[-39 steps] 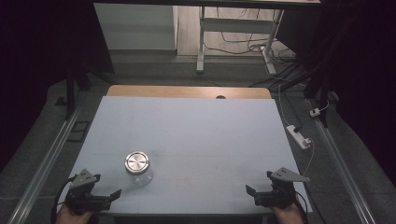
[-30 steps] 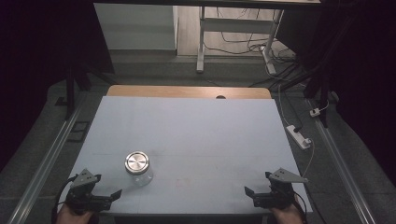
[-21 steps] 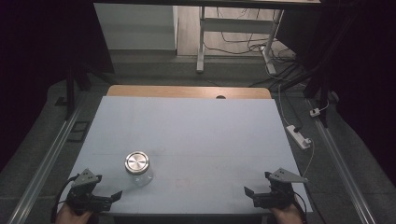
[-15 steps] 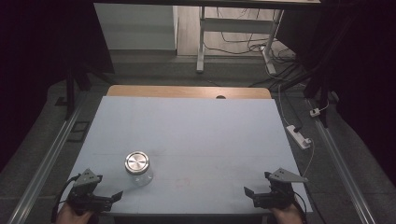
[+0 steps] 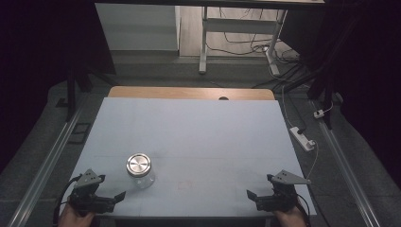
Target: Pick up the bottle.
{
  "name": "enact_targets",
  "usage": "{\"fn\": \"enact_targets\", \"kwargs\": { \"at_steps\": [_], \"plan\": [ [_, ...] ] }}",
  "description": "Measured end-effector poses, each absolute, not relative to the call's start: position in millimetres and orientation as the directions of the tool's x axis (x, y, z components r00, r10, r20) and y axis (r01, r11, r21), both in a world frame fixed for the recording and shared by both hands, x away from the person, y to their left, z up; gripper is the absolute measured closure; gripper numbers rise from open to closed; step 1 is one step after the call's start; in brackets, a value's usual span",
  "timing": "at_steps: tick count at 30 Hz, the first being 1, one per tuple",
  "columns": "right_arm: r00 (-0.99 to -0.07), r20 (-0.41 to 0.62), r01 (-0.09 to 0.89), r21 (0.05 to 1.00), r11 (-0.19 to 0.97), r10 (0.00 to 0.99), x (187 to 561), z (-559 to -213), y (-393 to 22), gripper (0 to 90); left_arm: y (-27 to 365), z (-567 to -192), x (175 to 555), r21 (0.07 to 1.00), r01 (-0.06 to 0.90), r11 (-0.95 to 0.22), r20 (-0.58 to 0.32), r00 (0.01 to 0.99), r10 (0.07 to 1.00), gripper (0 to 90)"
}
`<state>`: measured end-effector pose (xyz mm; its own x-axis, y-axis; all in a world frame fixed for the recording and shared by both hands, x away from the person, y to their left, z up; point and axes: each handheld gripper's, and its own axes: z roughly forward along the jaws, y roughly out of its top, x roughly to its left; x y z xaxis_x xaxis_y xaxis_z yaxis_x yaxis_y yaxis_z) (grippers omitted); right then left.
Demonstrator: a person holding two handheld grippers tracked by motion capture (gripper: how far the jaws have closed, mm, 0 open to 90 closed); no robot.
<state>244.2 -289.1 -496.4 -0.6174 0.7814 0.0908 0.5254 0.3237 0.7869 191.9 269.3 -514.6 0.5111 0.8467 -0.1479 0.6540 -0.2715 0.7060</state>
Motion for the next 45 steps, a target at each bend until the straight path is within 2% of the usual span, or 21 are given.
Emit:
{"fn": "enact_targets", "kwargs": {
  "at_steps": [17, 22, 27, 45],
  "plan": [
    [-0.630, 0.091, 0.527, 0.779, 0.339, 0.771, 245.3, -497.0, -287.7, 0.0, 252.5, -516.5, 218.8, 0.736, 0.577, -0.355, -0.112, 0.621, 0.776, 0.0],
    [-0.631, 0.093, 0.530, 0.777, 0.340, 0.770, 245.5, -497.0, -287.7, 0.0, 248.6, -514.8, 227.2, 0.742, 0.584, -0.329, -0.151, 0.623, 0.767, 0.0],
    [-0.632, 0.093, 0.531, 0.776, 0.342, 0.769, 245.6, -497.0, -287.5, 0.0, 244.5, -513.4, 235.3, 0.745, 0.581, -0.329, -0.152, 0.627, 0.764, 0.0],
    [-0.638, 0.091, 0.531, 0.771, 0.351, 0.765, 245.9, -497.3, -286.6, 0.0, 222.7, -515.6, 258.4, 0.728, 0.542, -0.420, -0.092, 0.684, 0.723, 0.0]
  ]
}}
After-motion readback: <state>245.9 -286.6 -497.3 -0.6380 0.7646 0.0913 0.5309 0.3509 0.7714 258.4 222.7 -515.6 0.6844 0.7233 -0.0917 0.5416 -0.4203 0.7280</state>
